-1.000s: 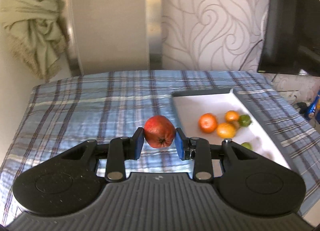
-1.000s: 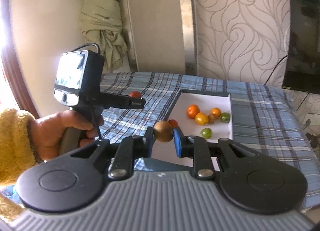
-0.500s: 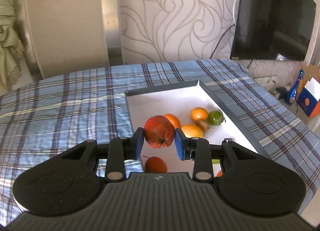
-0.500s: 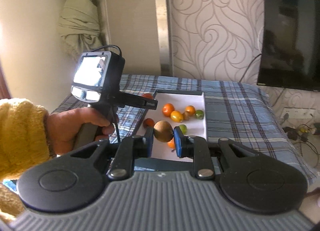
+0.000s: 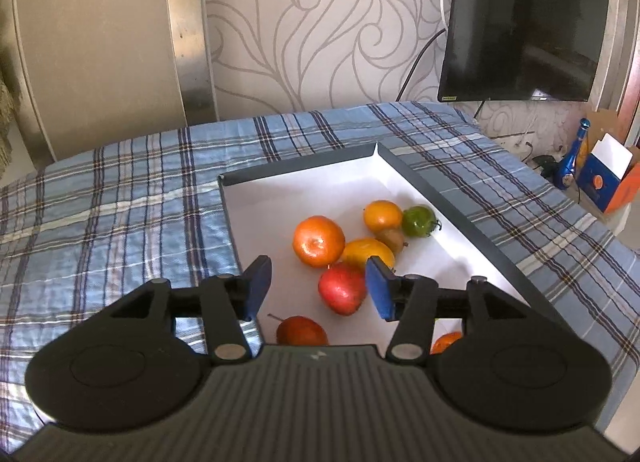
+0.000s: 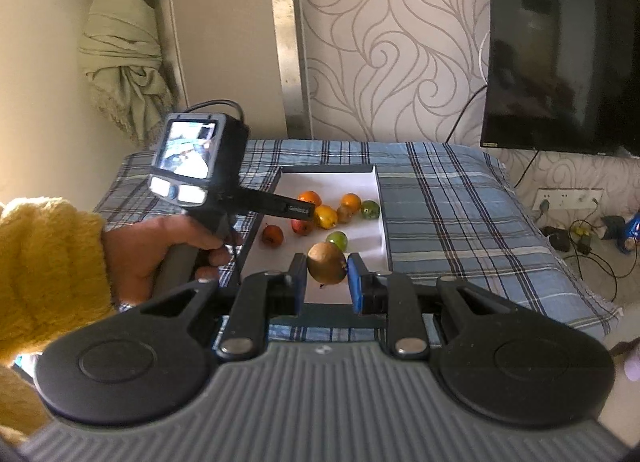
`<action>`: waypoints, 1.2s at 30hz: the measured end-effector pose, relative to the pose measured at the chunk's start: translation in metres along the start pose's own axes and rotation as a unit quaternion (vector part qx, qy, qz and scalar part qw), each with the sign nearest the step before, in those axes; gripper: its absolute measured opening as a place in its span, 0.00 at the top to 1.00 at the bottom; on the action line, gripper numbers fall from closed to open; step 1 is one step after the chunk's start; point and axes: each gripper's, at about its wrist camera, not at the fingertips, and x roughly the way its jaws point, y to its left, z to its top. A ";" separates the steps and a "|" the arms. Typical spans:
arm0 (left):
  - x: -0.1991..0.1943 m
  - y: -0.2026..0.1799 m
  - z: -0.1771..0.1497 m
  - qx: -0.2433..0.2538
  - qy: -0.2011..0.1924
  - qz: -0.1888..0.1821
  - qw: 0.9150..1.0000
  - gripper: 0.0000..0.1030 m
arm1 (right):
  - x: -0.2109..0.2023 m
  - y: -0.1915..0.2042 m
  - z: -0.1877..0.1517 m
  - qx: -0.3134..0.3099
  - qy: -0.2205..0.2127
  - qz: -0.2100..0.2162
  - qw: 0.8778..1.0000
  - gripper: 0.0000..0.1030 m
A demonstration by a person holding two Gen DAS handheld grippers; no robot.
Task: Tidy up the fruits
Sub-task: 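Lower the brown kiwi into the white tray and open the right tool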
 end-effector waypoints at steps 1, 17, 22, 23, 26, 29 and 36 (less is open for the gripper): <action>-0.005 0.002 -0.002 -0.001 -0.002 0.000 1.000 0.43 | 0.002 -0.001 0.001 0.001 0.001 0.000 1.000 0.76; -0.135 0.028 -0.056 -0.041 -0.022 0.059 0.997 0.18 | 0.133 0.011 0.011 -0.058 0.068 0.063 0.994 0.76; -0.153 0.028 -0.066 -0.047 -0.013 0.080 0.996 0.15 | 0.163 0.015 0.011 -0.067 0.079 0.072 0.992 0.75; -0.156 0.028 -0.067 -0.047 -0.014 0.085 0.995 0.15 | 0.167 0.015 0.011 -0.068 0.084 0.070 0.992 0.74; -0.161 0.026 -0.067 -0.054 -0.012 0.093 0.994 0.15 | 0.164 0.012 0.011 -0.065 0.070 0.069 0.993 0.54; -0.160 0.020 -0.066 -0.057 -0.010 0.093 0.994 0.13 | 0.148 0.007 0.012 -0.053 0.057 0.078 0.994 0.54; -0.158 -0.015 -0.059 -0.047 -0.020 0.068 0.996 0.02 | 0.077 -0.010 0.003 -0.035 0.053 0.075 0.995 0.38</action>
